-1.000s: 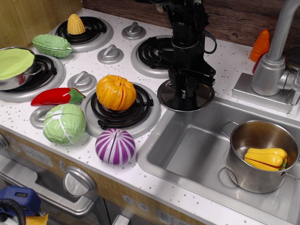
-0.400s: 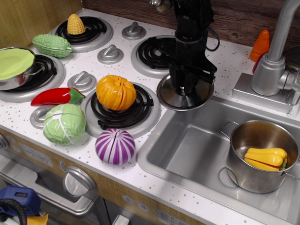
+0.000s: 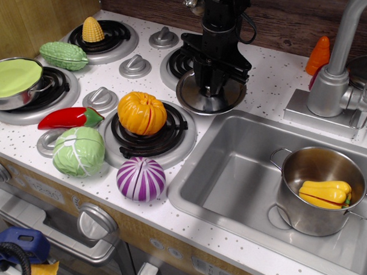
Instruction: Put lid on stove
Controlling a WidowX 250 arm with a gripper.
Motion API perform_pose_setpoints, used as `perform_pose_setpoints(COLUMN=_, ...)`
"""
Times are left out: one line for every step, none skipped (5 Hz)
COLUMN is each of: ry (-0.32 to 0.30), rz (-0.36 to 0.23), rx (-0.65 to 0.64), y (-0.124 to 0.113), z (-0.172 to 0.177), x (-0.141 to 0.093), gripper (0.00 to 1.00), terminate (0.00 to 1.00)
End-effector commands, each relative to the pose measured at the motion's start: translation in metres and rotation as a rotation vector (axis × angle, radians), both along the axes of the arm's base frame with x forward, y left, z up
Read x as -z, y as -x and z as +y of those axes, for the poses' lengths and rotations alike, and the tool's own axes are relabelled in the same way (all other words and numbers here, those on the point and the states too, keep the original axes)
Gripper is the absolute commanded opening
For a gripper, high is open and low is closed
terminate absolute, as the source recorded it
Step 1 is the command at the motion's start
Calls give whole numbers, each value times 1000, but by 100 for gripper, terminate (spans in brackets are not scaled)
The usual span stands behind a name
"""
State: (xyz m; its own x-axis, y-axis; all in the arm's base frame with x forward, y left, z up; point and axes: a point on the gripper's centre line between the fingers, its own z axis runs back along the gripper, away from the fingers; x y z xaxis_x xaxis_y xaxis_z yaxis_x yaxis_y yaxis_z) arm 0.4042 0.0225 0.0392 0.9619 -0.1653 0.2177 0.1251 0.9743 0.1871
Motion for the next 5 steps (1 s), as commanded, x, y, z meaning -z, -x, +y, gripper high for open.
perform_pose_setpoints(ry=-32, rz=-179, rx=34, y=-31, z=27, x=-34, gripper=0, terminate=0)
perform_pose_setpoints(ry=-42, rz=-235, rx=65, y=-48, z=41, x=-29, gripper=0, terminate=0)
perform_pose_setpoints(ry=-29, rz=-257, rx=97, y=-60, z=50, x=-26, gripper=0, terminate=0)
perform_pose_setpoints(ry=-45, rz=-295, rx=129, y=-68, z=56, x=-17, gripper=0, terminate=0)
perform_pose_setpoints(ry=-10, rz=-299, rx=194, y=-73, z=63, x=-13, gripper=100, terminate=0)
